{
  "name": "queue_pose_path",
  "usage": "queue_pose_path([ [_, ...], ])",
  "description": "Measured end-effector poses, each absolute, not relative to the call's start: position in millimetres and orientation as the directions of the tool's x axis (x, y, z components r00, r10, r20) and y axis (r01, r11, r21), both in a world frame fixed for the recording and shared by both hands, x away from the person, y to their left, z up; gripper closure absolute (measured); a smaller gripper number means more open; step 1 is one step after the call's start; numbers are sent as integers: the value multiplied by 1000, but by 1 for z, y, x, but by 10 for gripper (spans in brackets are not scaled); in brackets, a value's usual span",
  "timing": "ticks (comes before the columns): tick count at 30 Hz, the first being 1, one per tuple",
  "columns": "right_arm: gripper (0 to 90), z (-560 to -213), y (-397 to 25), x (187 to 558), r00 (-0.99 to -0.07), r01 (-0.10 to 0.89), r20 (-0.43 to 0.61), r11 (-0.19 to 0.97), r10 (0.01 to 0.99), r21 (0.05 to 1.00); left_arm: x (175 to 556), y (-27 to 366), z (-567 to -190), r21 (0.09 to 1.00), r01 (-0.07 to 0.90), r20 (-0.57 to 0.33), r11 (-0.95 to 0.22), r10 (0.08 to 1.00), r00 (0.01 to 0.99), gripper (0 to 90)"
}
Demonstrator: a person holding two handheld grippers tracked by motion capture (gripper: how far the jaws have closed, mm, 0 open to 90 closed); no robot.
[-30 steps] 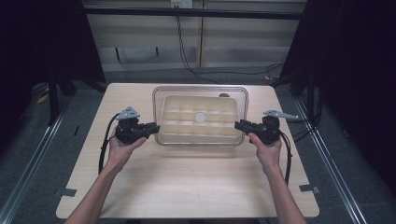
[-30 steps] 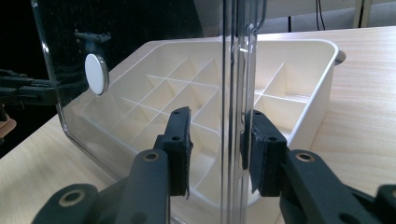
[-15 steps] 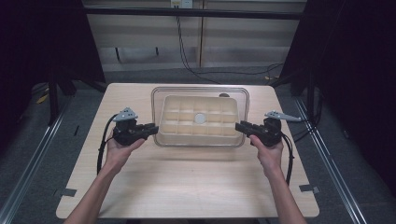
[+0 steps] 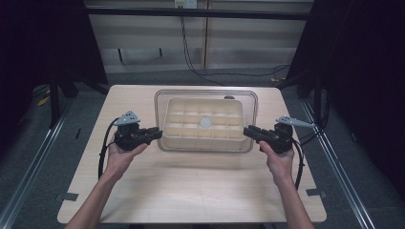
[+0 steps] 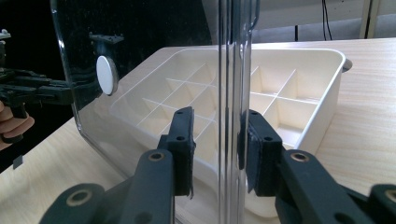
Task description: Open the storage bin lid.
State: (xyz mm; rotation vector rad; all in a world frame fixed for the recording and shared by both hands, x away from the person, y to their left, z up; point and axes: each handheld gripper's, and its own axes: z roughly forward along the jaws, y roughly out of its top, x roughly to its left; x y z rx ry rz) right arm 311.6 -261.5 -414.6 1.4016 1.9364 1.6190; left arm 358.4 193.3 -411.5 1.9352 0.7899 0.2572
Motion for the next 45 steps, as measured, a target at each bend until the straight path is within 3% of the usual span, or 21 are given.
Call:
queue_pose_path([
  [26, 683, -423, -256, 288, -521, 553, 351, -6, 778, 833, 337, 198, -412, 843, 413, -128, -345, 617, 776, 751],
  [45, 700, -421, -258, 271, -536, 542, 372, -30, 758, 840, 323, 203, -416, 841, 418, -152, -343, 592, 792, 750],
])
